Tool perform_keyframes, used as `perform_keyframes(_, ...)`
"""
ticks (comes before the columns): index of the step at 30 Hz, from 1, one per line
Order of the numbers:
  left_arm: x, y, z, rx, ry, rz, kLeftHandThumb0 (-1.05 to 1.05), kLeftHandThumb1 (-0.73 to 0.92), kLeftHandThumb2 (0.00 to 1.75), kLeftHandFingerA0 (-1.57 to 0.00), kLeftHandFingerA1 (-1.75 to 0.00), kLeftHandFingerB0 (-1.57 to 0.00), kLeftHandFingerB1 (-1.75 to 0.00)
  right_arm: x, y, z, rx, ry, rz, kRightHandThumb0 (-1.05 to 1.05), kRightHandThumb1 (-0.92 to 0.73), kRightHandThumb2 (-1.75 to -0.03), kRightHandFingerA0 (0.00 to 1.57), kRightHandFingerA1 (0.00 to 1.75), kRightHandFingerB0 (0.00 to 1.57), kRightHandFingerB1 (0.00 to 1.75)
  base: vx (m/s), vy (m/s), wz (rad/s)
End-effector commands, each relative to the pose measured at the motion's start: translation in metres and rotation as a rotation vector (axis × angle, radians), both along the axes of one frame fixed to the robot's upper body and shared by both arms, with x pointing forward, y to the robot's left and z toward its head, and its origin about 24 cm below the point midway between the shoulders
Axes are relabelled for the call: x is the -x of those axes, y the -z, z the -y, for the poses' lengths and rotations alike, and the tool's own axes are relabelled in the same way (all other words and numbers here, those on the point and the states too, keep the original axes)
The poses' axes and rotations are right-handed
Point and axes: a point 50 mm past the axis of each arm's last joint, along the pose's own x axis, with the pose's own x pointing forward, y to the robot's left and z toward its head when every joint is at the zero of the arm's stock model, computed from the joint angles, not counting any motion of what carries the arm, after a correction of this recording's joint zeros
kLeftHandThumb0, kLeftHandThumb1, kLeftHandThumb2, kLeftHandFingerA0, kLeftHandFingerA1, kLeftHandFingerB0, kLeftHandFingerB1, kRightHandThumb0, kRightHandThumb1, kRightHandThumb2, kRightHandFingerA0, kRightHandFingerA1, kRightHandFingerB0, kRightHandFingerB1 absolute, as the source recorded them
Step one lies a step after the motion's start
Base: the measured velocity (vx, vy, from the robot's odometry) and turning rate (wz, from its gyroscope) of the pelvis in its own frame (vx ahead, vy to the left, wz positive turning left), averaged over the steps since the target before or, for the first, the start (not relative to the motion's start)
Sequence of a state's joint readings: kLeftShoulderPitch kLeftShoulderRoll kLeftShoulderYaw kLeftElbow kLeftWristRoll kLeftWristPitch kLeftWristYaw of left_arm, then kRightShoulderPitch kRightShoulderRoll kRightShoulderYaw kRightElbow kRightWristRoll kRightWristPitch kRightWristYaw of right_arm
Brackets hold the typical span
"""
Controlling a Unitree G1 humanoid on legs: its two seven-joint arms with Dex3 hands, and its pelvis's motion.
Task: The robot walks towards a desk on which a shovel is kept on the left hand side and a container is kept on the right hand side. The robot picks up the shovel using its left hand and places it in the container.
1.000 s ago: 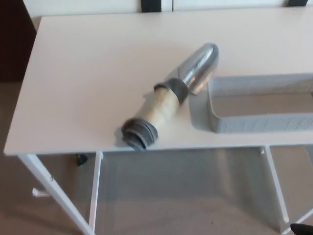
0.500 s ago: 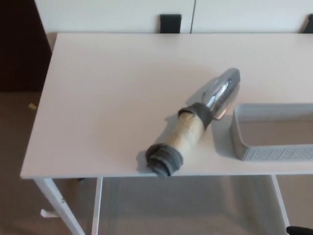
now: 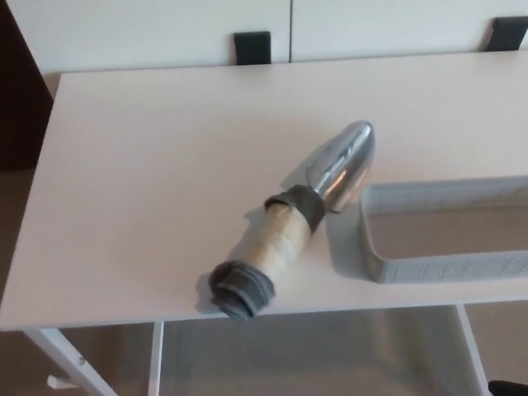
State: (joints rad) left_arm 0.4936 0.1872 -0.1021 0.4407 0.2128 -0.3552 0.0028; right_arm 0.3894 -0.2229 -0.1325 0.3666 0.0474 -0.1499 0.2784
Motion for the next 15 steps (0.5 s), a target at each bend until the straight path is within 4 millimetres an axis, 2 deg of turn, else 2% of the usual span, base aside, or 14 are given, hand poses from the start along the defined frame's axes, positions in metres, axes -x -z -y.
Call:
perform_keyframes(1,-0.0007,-0.0026,-0.0058,-0.041,0.020,0.030,-0.34,0.57,0.58,-0.49,-0.38,-0.42,-0.35,-0.0008,-0.0031,0.0008,0.008,-0.005,0.024,-0.25,-0.56,-0.57,0.66,0.50,0.44,0.42,0.01,0.208,-0.33)
perform_keyframes(5,-0.0015,-0.0039,-0.0061,-0.048,0.030,0.041,-0.34,0.57,0.58,-0.50,-0.38,-0.42,-0.35,-0.0011,-0.0033,0.0004,0.008,-0.010,0.027,-0.26,-0.56,-0.56,0.66,0.50,0.43,0.42,0.03,0.115,0.14)
perform_keyframes(14,-0.0032,-0.0047,-0.0071,-0.055,0.040,0.048,-0.33,0.58,0.58,-0.49,-0.38,-0.42,-0.35,-0.0027,-0.0031,-0.0007,-0.003,0.007,0.026,-0.26,-0.57,-0.57,0.65,0.51,0.43,0.42,0.00,-0.011,0.03)
perform_keyframes(15,-0.0046,-0.0049,-0.0072,-0.053,0.035,0.054,-0.33,0.57,0.58,-0.49,-0.38,-0.42,-0.35,-0.0048,-0.0038,-0.0006,-0.003,0.002,0.027,-0.33,-0.48,-0.68,0.59,0.56,0.39,0.48,0.00,0.000,0.00)
